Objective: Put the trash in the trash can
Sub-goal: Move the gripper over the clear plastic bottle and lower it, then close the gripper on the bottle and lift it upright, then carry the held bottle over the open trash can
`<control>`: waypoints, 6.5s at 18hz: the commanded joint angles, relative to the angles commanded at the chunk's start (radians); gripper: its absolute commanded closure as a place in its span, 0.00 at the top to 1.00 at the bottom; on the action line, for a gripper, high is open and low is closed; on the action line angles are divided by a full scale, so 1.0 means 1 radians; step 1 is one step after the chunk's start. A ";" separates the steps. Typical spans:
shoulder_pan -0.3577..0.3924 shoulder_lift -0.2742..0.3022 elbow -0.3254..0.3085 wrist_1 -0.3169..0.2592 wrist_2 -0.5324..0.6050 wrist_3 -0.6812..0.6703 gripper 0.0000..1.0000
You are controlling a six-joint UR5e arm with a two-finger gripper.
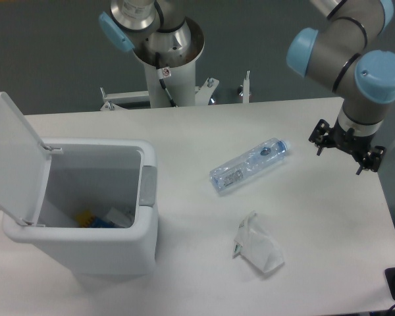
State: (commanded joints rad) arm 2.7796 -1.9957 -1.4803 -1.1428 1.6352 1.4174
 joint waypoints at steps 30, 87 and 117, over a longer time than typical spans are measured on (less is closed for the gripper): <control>-0.192 0.109 -0.366 0.133 -0.015 -0.146 1.00; -0.164 0.129 -0.066 0.186 -0.478 -0.639 0.44; -0.348 0.181 0.005 0.284 -1.270 -0.649 0.61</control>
State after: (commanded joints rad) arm 2.4314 -1.8147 -1.4755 -0.8590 0.3651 0.7683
